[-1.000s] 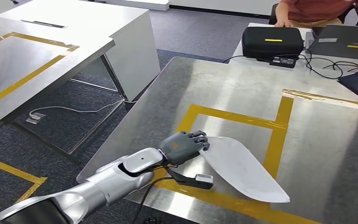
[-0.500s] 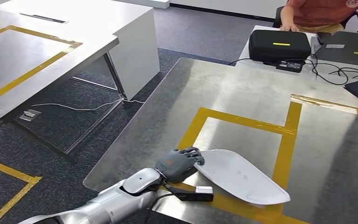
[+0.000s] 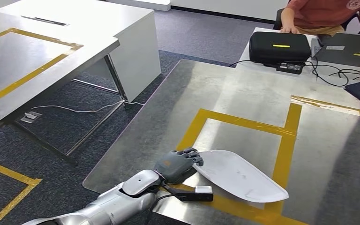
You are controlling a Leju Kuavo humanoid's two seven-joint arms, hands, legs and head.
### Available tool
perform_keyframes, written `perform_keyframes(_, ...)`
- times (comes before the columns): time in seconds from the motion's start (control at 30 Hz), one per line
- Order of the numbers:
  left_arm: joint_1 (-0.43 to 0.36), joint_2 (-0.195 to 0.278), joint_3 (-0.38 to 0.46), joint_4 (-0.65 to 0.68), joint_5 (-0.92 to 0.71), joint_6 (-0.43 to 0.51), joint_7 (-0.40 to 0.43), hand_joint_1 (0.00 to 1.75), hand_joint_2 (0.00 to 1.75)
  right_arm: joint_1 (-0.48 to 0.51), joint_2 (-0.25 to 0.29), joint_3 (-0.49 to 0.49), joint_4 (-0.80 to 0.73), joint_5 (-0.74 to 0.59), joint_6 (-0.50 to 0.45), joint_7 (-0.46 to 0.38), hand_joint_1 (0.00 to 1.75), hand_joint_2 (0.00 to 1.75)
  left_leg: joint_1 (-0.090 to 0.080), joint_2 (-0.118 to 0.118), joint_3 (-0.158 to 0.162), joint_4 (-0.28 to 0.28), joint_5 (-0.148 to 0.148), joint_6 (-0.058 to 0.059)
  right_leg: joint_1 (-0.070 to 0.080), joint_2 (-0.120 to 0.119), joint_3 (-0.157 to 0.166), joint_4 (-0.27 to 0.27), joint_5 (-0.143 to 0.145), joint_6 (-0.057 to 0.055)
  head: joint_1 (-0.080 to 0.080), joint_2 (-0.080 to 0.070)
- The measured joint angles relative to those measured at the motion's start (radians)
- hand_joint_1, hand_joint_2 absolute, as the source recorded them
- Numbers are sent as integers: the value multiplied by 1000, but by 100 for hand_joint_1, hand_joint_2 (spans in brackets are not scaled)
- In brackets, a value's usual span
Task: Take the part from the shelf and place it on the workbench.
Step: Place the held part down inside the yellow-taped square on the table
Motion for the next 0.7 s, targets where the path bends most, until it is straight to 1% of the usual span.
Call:
perform_keyframes(0.23,0,0,2,0,-17,6,10,169,175,0,0,-1,0,1,5,-1,0,0,0,0,0,0,0,0,1,0,0,0,-1,-1,0,0)
perform_keyframes(0.43,3,-4,-9,0,-108,45,81,169,175,-1,0,-1,0,2,13,-4,0,0,0,0,0,0,0,0,1,0,0,0,0,0,0,0)
perform_keyframes(0.5,5,-5,-12,0,-116,53,91,169,175,-1,0,-1,0,2,15,-7,0,0,0,0,0,0,0,0,1,0,0,0,0,0,0,0)
perform_keyframes(0.6,11,-8,-4,0,-83,54,70,169,175,-1,0,-3,0,0,15,-12,0,0,0,0,1,0,0,0,1,0,0,0,0,0,0,0)
perform_keyframes(0.63,14,-9,5,0,-61,56,52,169,175,-1,0,-4,0,-2,15,-14,0,0,0,0,1,0,0,0,1,0,0,0,0,0,0,0)
perform_keyframes(0.7,32,-11,40,-8,-1,83,-17,169,175,0,0,-7,0,-7,12,-19,0,0,0,0,1,0,1,0,1,1,0,0,0,0,0,0)
